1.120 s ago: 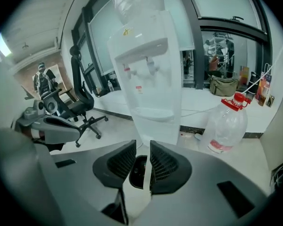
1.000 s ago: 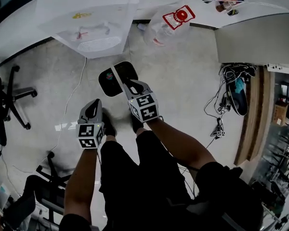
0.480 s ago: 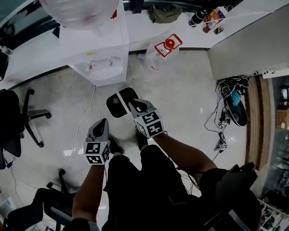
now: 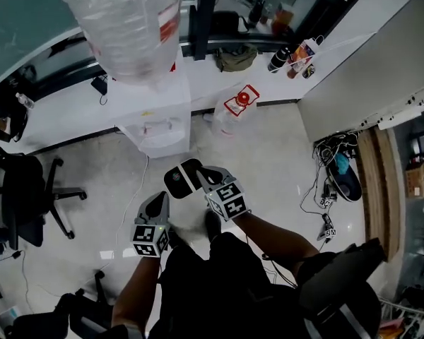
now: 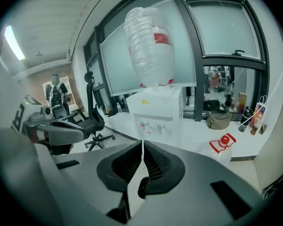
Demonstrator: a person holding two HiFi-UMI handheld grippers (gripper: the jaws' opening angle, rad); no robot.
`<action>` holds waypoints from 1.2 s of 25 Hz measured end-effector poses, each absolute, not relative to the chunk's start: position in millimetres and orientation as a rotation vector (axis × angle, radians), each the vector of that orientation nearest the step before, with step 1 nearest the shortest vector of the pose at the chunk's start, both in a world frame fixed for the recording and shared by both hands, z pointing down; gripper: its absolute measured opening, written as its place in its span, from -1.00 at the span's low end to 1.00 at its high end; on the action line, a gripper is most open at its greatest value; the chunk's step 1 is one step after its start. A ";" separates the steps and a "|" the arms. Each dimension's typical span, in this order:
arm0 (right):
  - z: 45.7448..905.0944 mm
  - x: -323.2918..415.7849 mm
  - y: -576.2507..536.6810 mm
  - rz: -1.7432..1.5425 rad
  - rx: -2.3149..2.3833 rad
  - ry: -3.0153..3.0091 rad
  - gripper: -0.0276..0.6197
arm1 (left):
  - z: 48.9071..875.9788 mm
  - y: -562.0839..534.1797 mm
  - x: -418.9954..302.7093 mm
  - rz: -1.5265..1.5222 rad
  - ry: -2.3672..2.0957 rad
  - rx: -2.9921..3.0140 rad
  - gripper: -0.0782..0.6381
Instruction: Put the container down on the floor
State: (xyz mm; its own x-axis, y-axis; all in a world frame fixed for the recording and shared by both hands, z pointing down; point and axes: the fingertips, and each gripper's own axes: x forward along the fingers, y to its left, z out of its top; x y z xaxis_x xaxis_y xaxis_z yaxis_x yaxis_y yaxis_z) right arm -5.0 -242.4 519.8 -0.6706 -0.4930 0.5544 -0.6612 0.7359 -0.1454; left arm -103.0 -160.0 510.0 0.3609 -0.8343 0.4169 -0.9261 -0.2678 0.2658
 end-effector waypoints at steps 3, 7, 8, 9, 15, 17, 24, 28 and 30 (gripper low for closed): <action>498.3 -8.0 -240.5 0.469 0.887 -2.470 -0.87 | 490.3 -155.6 -106.7 0.248 -1.547 2.171 -0.76; 470.0 -11.1 -236.5 0.451 0.877 -2.502 -0.88 | 466.0 -146.7 -107.4 0.231 -1.562 2.178 -0.76; 462.2 -11.9 -235.5 0.439 0.876 -2.512 -0.88 | 461.0 -145.2 -109.2 0.230 -1.570 2.184 -0.76; 454.3 -12.7 -235.1 0.429 0.876 -2.523 -0.88 | 456.0 -144.5 -111.3 0.226 -1.577 2.187 -0.76; 403.4 -13.0 -228.9 0.456 0.893 -2.603 -0.88 | 420.6 -139.4 -129.5 0.139 -1.646 2.148 -0.76; 389.1 -14.0 -229.9 0.453 0.898 -2.625 -0.88 | 411.1 -141.0 -136.5 0.118 -1.661 2.146 -0.76; 363.1 -7.2 -225.2 0.412 0.909 -2.648 -0.89 | 383.4 -140.2 -139.7 0.071 -1.679 2.156 -0.76; 350.8 -2.6 -223.2 0.408 0.925 -2.640 -0.89 | 368.6 -137.1 -140.0 0.034 -1.687 2.173 -0.76; 341.9 -0.5 -224.2 0.414 0.940 -2.650 -0.89 | 362.3 -137.7 -141.9 0.013 -1.696 2.170 -0.76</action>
State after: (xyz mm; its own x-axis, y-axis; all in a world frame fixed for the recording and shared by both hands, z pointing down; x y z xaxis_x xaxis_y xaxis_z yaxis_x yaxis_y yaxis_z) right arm -0.5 -224.2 341.9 -0.7417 -0.5601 0.3690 -0.6459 0.7447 -0.1678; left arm -141.9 -137.7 362.3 0.2696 -0.9327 0.2394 -0.9362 -0.1956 0.2921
